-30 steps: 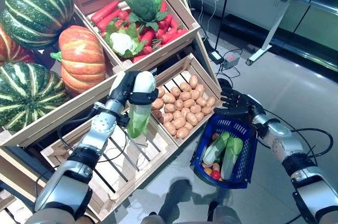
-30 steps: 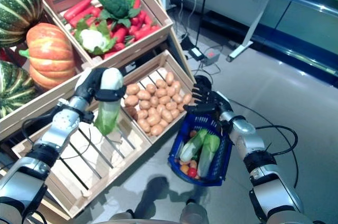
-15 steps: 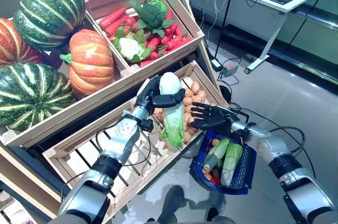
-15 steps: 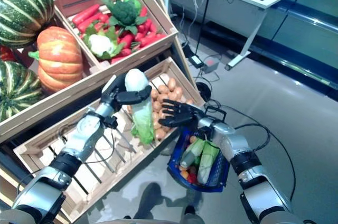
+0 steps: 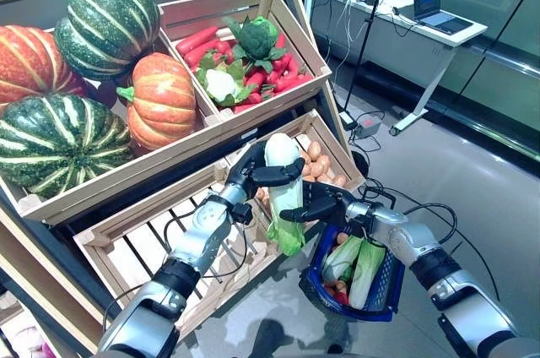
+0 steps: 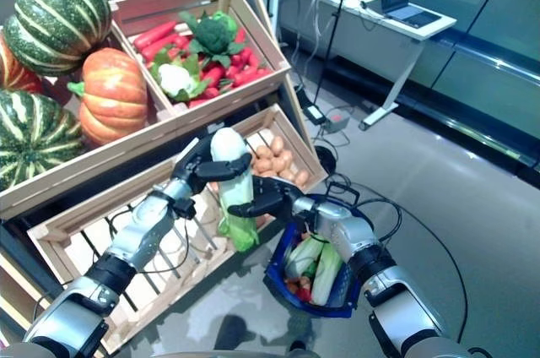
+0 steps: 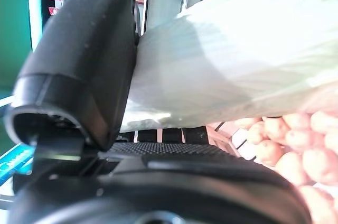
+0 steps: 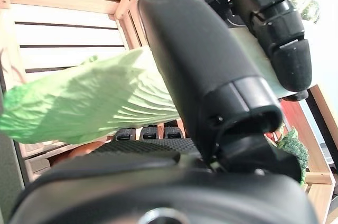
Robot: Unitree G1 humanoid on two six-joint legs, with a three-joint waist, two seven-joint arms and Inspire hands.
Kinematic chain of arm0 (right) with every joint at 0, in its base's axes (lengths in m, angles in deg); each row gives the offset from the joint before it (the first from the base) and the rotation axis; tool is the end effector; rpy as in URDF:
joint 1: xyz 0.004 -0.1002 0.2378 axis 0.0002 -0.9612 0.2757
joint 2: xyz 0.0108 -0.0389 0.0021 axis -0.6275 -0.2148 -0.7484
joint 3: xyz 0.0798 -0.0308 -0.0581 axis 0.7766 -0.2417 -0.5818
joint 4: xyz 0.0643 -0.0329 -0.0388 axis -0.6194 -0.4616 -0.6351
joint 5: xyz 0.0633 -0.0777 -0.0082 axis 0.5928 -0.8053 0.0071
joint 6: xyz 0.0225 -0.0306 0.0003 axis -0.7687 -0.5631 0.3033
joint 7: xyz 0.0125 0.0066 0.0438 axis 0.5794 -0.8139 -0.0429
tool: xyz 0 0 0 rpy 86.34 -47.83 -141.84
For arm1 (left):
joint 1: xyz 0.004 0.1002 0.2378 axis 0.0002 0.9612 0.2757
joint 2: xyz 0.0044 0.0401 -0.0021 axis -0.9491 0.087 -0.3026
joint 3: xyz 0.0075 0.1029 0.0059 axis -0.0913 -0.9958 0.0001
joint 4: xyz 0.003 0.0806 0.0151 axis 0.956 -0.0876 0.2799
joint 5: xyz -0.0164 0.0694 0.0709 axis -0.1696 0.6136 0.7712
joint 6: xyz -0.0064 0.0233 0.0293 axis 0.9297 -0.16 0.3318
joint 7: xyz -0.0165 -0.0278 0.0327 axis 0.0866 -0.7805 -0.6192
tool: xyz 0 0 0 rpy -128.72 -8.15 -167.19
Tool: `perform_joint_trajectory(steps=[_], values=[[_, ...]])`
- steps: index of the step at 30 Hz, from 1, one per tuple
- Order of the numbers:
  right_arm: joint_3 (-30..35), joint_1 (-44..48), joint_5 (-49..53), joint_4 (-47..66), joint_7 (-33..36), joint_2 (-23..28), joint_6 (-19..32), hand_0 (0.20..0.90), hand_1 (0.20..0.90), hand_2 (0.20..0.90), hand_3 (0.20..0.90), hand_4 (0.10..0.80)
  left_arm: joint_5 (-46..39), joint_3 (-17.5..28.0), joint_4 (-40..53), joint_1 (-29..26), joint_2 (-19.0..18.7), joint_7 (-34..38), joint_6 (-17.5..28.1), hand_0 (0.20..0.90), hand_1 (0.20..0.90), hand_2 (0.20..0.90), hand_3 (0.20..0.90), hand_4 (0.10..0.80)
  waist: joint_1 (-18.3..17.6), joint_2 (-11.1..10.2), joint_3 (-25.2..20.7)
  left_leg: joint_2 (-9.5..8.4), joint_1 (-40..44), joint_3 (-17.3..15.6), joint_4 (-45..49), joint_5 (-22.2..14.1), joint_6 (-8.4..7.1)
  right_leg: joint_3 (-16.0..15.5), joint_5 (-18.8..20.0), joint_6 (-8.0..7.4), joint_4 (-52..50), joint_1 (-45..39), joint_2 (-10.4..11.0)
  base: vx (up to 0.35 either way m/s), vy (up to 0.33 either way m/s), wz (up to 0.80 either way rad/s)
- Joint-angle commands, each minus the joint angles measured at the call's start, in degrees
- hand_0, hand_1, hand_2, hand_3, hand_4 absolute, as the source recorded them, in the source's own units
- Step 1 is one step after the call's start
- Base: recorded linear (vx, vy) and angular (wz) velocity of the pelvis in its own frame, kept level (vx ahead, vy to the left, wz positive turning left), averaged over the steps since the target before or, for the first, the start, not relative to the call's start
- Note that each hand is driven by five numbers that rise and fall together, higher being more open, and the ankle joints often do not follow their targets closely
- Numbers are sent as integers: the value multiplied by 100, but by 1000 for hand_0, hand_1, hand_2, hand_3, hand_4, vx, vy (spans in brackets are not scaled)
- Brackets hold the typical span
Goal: Put vegetables into the basket
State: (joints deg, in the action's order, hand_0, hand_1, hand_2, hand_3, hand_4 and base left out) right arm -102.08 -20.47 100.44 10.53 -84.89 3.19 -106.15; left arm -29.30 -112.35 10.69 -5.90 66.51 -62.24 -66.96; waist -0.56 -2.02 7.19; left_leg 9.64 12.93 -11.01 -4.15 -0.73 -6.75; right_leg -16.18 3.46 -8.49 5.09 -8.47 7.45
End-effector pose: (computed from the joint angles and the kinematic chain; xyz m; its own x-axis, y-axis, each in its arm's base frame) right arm 0.2844 -0.1541 0.0464 0.6245 0.6860 -0.3734 -0.5984 0.7274 0.3358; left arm 0.2733 0.1621 0.0552 0.9208 -0.3899 -0.0076 0.3886 0.9188 -0.0689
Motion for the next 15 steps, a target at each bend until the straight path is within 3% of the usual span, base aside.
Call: perform_joint_trajectory(steps=[1,12,13,14,15], values=[[-55,299,557,79,-318,-324,111,900,900,900,900,800,-653,-169,542,-585,368,-421,464,300,300,300,300,400,115,-52,-583,-133,-398,195,-85,106,117,138,-176,144,-9,-206,169,0,0,0],[-111,417,956,-459,-307,-797,-94,900,900,900,900,800,-1517,-424,901,-578,838,-801,137,300,300,300,300,400,167,-38,-593,-151,-357,256,-85,76,128,170,-168,150,-9,-241,185,0,0,0],[-112,419,1015,-485,-295,-824,-120,700,700,700,700,667,-1599,-433,925,-574,867,-831,134,300,300,300,300,400,169,-38,-598,-152,-357,257,-85,73,127,175,-169,150,-9,-239,186,0,0,0],[-102,438,1119,-553,-328,-845,-131,300,300,300,300,400,-1665,-445,951,-591,893,-856,127,300,300,300,300,400,170,-39,-603,-154,-357,261,-85,72,128,182,-167,152,-9,-238,186,0,0,0],[-76,455,1212,-648,-380,-869,-131,300,300,300,300,400,-1720,-448,962,-609,919,-892,138,300,300,300,300,400,174,-35,-606,-155,-354,261,-85,73,129,183,-165,156,-9,-242,187,0,0,0]])
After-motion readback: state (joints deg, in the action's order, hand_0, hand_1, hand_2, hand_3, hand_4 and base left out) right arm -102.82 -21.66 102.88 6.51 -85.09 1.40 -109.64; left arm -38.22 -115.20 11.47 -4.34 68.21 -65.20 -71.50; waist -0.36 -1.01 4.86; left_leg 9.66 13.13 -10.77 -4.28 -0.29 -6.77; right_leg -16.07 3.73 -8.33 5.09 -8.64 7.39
